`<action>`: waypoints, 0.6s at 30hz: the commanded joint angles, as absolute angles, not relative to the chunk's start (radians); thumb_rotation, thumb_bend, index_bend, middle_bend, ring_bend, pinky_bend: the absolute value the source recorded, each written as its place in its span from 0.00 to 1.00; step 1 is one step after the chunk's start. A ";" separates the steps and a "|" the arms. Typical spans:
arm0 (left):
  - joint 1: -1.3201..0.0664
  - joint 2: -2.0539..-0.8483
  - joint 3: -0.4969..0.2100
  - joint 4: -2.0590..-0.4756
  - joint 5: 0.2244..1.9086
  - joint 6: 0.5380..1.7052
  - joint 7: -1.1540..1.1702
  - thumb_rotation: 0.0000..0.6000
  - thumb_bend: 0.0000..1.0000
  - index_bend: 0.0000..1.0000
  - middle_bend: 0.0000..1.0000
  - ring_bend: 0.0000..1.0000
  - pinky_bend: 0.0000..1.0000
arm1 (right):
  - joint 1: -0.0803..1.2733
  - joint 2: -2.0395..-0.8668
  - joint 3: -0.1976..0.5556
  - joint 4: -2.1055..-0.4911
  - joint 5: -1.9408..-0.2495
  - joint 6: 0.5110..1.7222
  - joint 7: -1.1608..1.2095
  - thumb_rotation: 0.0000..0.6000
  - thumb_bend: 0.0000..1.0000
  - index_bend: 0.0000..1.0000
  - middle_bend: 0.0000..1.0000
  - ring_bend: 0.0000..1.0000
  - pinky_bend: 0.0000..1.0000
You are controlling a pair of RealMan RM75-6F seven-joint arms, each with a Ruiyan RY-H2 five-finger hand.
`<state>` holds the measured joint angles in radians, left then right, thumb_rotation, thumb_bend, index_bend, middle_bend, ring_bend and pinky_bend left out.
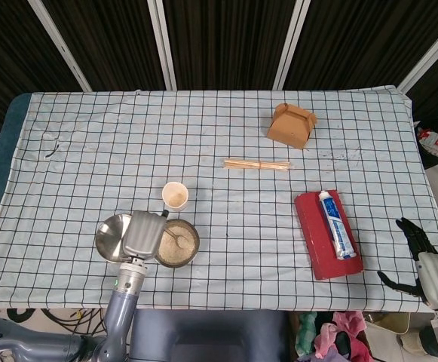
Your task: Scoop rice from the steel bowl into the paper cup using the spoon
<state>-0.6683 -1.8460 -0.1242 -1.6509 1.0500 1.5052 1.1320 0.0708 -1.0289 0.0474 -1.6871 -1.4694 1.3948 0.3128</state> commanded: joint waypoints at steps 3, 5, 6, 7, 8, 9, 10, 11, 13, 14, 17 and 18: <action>-0.635 -1.826 -0.114 -1.646 1.066 1.498 1.070 1.00 0.50 0.80 1.00 1.00 1.00 | 0.071 -1.029 0.047 -1.688 -1.469 1.394 0.313 1.00 0.16 0.00 0.00 0.00 0.18; -0.626 -1.819 -0.111 -1.647 1.071 1.496 1.054 1.00 0.50 0.80 1.00 1.00 1.00 | 0.071 -1.029 0.047 -1.688 -1.469 1.394 0.313 1.00 0.16 0.00 0.00 0.00 0.18; -0.619 -1.811 -0.109 -1.650 1.071 1.498 1.045 1.00 0.50 0.80 1.00 1.00 1.00 | 0.071 -1.029 0.047 -1.688 -1.469 1.394 0.313 1.00 0.16 0.00 0.00 0.00 0.18; -0.615 -1.805 -0.109 -1.654 1.074 1.497 1.039 1.00 0.50 0.80 1.00 1.00 1.00 | 0.071 -1.029 0.047 -1.688 -1.469 1.394 0.313 1.00 0.16 0.00 0.00 0.00 0.18; -0.611 -1.800 -0.108 -1.656 1.076 1.497 1.034 1.00 0.50 0.80 1.00 1.00 1.00 | 0.071 -1.029 0.047 -1.688 -1.469 1.394 0.313 1.00 0.16 0.00 0.00 0.00 0.18; -0.607 -1.795 -0.108 -1.659 1.079 1.496 1.026 1.00 0.50 0.80 1.00 1.00 1.00 | 0.071 -1.029 0.047 -1.688 -1.469 1.394 0.312 1.00 0.16 0.00 0.00 0.00 0.18; -0.604 -1.790 -0.108 -1.661 1.083 1.495 1.019 1.00 0.50 0.80 1.00 1.00 1.00 | 0.071 -1.029 0.047 -1.688 -1.469 1.394 0.312 1.00 0.16 0.00 0.00 0.00 0.18; -0.602 -1.787 -0.108 -1.662 1.086 1.495 1.015 1.00 0.51 0.80 1.00 1.00 1.00 | 0.071 -1.029 0.047 -1.688 -1.470 1.394 0.311 1.00 0.16 0.00 0.00 0.00 0.18; -0.595 -1.780 -0.109 -1.662 1.092 1.494 1.000 1.00 0.51 0.80 1.00 1.00 1.00 | 0.071 -1.029 0.046 -1.688 -1.470 1.394 0.311 1.00 0.16 0.00 0.00 0.00 0.18; -0.592 -1.777 -0.110 -1.663 1.094 1.493 0.992 1.00 0.51 0.80 1.00 1.00 1.00 | 0.071 -1.029 0.046 -1.688 -1.470 1.394 0.311 1.00 0.16 0.00 0.00 0.00 0.18; -0.583 -1.771 -0.113 -1.664 1.099 1.490 0.970 1.00 0.51 0.80 1.00 1.00 1.00 | 0.071 -1.030 0.046 -1.688 -1.471 1.394 0.309 1.00 0.16 0.00 0.00 0.00 0.18; -0.581 -1.768 -0.115 -1.665 1.101 1.489 0.963 1.00 0.51 0.80 1.00 1.00 1.00 | 0.071 -1.030 0.046 -1.688 -1.471 1.394 0.308 1.00 0.16 0.00 0.00 0.00 0.18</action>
<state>-0.5846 -1.7718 -0.1128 -1.6637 1.0977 1.4907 0.9696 0.0706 -1.0297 0.0457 -1.6882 -1.4709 1.3941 0.3084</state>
